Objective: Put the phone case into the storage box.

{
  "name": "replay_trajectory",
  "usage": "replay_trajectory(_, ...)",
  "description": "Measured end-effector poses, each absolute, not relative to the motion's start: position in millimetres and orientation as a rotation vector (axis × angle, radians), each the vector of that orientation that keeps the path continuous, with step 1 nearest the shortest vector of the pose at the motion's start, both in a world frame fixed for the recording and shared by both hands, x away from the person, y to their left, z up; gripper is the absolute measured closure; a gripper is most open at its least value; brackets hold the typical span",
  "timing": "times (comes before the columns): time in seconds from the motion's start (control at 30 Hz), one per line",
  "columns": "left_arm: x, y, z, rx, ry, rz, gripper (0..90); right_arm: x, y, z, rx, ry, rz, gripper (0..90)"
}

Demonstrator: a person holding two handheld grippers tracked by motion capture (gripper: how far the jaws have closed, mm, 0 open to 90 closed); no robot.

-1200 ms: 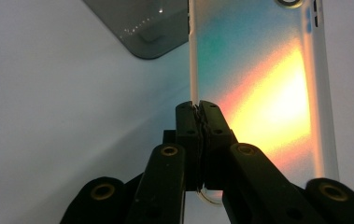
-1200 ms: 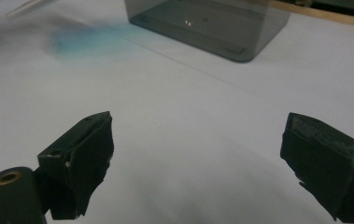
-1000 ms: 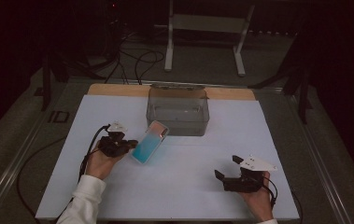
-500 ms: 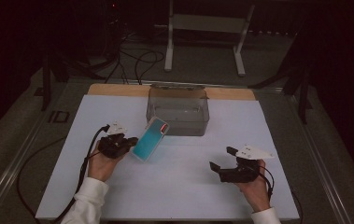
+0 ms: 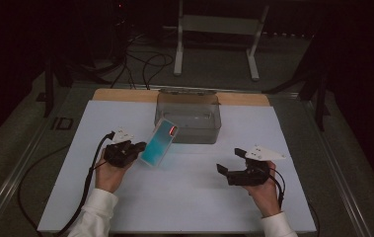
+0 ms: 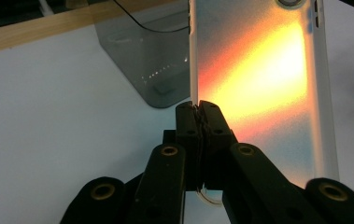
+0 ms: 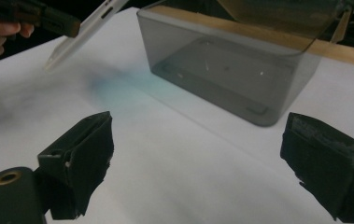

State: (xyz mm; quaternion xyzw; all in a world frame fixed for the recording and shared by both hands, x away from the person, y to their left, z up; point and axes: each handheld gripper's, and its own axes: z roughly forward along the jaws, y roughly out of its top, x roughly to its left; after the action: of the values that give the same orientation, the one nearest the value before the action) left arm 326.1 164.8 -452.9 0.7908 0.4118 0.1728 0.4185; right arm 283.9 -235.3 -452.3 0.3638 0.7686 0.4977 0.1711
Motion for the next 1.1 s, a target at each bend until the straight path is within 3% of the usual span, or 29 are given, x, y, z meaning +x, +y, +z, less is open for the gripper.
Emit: replay_trajectory(1.1,321.9,138.3,-431.0,1.916,0.945,0.555,89.0,309.6,-173.6,-422.2,1.032,2.249,1.553,13.5)
